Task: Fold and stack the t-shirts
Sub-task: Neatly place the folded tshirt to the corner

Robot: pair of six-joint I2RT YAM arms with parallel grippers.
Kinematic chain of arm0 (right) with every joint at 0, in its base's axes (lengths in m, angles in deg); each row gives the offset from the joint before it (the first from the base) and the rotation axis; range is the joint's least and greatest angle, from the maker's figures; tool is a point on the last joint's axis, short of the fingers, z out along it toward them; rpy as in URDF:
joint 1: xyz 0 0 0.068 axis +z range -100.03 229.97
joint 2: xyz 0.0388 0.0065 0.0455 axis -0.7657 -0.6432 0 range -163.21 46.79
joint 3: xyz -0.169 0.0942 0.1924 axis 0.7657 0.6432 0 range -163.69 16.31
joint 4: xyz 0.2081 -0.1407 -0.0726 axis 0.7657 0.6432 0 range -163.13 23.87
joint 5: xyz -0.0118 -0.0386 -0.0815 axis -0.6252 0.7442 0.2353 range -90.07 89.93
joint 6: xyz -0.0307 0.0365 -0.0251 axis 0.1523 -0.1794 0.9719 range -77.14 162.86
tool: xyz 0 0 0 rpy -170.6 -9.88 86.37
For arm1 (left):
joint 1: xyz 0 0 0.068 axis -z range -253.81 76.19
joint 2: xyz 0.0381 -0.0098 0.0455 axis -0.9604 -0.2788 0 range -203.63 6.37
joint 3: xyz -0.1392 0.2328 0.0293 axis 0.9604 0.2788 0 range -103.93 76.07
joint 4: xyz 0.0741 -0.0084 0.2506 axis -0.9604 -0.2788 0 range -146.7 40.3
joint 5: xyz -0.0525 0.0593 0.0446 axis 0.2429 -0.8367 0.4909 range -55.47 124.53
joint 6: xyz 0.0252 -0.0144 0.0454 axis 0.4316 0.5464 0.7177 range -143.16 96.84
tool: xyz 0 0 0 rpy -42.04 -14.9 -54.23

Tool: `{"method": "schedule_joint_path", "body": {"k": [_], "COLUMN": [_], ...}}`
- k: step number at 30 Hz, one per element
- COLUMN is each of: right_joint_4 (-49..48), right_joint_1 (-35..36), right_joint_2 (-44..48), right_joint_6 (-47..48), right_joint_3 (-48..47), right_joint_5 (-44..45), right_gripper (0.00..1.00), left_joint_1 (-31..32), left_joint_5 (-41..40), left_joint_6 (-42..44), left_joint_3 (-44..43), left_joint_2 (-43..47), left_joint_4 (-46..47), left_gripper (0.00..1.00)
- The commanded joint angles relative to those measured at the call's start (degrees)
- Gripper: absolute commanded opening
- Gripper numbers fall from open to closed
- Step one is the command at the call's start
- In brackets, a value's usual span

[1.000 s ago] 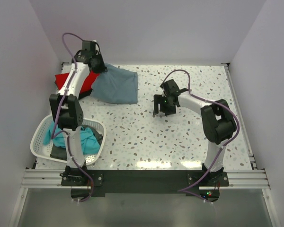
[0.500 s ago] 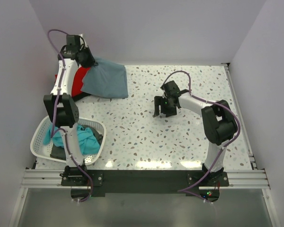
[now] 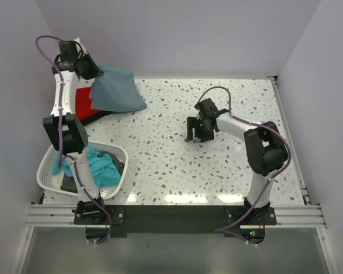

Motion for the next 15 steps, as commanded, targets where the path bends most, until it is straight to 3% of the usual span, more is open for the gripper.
{"method": "schedule_joint_path", "body": {"k": [1,15], "right_joint_4": [-0.4,-1.5], "right_joint_1": [-0.1,0.0], "right_joint_2": [2.6,2.6], "right_joint_6": [-0.1,-0.8], "right_joint_3": [1.0,2.6], "right_joint_5": [-0.4,-1.5], "right_gripper": [0.75,0.75], "left_joint_1": [-2.6,-8.5], "left_joint_5": [2.7,8.6], "left_joint_6": [-0.4,-5.3], "left_joint_3": [-3.3,-5.0], "left_joint_2": [4.5,4.2], "left_joint_4": [5.0,9.9], "left_gripper": [0.0,0.0]}}
